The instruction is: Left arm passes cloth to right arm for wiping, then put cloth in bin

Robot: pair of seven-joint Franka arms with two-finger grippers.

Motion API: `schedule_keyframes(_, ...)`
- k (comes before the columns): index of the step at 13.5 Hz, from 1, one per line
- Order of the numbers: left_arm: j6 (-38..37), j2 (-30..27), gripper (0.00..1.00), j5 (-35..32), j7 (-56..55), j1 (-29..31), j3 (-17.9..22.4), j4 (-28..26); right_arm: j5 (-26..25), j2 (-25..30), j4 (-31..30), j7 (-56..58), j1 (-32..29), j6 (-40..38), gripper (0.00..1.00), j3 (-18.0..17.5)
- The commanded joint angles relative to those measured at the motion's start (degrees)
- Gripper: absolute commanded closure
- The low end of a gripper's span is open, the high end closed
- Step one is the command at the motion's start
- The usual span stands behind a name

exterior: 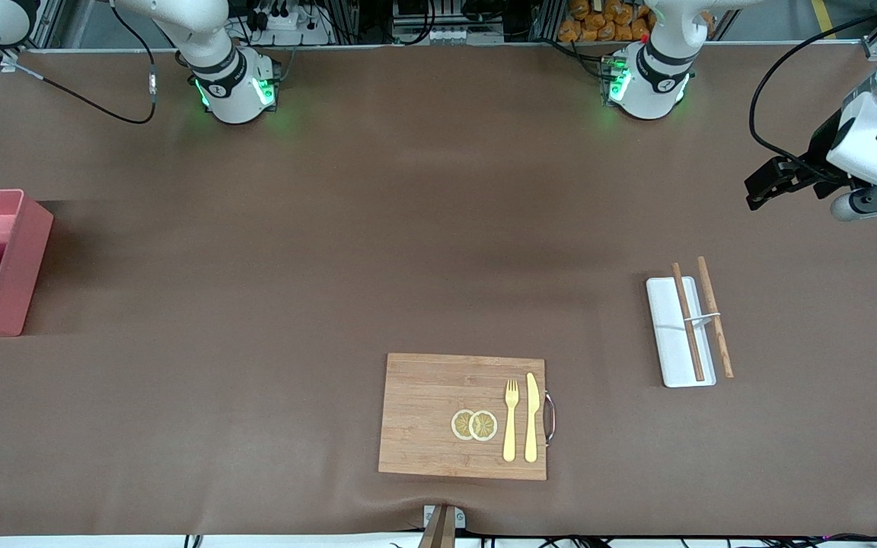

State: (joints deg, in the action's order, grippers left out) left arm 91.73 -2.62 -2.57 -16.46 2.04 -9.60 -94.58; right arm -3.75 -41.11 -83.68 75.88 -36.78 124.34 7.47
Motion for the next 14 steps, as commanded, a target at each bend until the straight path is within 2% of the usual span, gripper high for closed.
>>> schedule_keyframes(1, 0.11, 0.25, 0.00, 0.37, 0.55, -0.19, 0.64, 1.24, 3.12, 1.12, 2.55, 0.50, -1.02, -2.43, 0.00, -2.01)
schedule_keyframes(3, 0.11, 0.51, 0.00, 0.37, 0.55, -2.37, 3.61, 1.60, 6.47, 2.78, 4.31, -0.02, -0.58, -8.21, 0.00, -1.93)
schedule_keyframes(5, 0.11, 0.43, 0.00, 0.37, 0.81, -5.54, 7.48, 1.68, 5.69, 5.24, 6.59, -0.46, 3.18, -12.26, 0.00, -1.41)
schedule_keyframes(10, -0.06, 0.16, 0.00, 0.46, 0.90, -5.46, 6.79, 1.68, 5.86, 11.57, 6.51, -3.80, 8.55, -22.54, 0.00, -1.75)
schedule_keyframes(14, -0.33, 0.07, 0.00, 0.11, 1.34, -5.46, 6.26, 1.86, 5.77, 16.32, 6.07, -21.70, 15.58, -30.98, 0.00, -1.67)
